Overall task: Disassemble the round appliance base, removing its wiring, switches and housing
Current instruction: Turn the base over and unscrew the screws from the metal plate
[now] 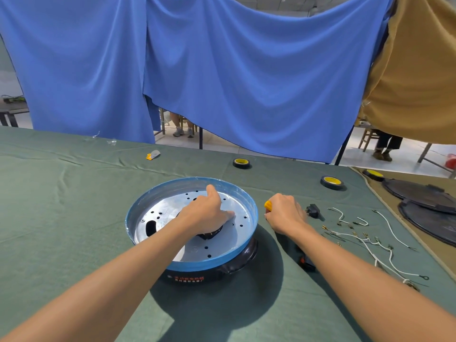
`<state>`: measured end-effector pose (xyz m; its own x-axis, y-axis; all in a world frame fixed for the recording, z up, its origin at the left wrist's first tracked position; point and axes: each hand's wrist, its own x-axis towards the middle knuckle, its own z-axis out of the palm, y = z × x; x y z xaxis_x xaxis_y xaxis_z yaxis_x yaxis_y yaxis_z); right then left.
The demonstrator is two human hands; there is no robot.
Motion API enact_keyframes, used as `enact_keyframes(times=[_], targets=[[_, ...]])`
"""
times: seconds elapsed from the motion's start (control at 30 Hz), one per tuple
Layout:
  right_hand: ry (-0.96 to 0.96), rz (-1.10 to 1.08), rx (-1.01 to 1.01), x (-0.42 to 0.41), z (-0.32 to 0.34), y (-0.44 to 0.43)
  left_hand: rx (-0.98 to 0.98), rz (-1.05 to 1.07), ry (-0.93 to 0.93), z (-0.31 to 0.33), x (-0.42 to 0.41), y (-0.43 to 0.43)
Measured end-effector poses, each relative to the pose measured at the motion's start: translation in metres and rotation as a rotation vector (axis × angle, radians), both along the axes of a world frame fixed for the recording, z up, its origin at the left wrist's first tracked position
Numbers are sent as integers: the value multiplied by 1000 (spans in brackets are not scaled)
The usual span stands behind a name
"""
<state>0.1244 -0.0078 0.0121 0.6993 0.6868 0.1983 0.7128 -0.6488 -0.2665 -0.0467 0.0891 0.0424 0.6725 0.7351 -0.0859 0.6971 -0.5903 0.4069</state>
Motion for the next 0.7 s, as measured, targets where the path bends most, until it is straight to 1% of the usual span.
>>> enact_keyframes(times=[0.2,0.33,0.4,0.53,0.6,0.7], targets=[[23,-41,-50,-1,2,-3,27,0,-5,-2,2,1],[115,-65,41,-5,16,-12,19,-33,-17,-2,-1,3],[227,-29,61,-11,28,-16,-28,-53,-37,-1,-4,4],[615,92,-20,-30,46,-35,-47,-93,-40,1,-11,9],[783,86,18,-37,49,-46,0,-112,24,2,-17,11],[918,50,114,-51,48,-56,48,-148,86,1,-25,13]])
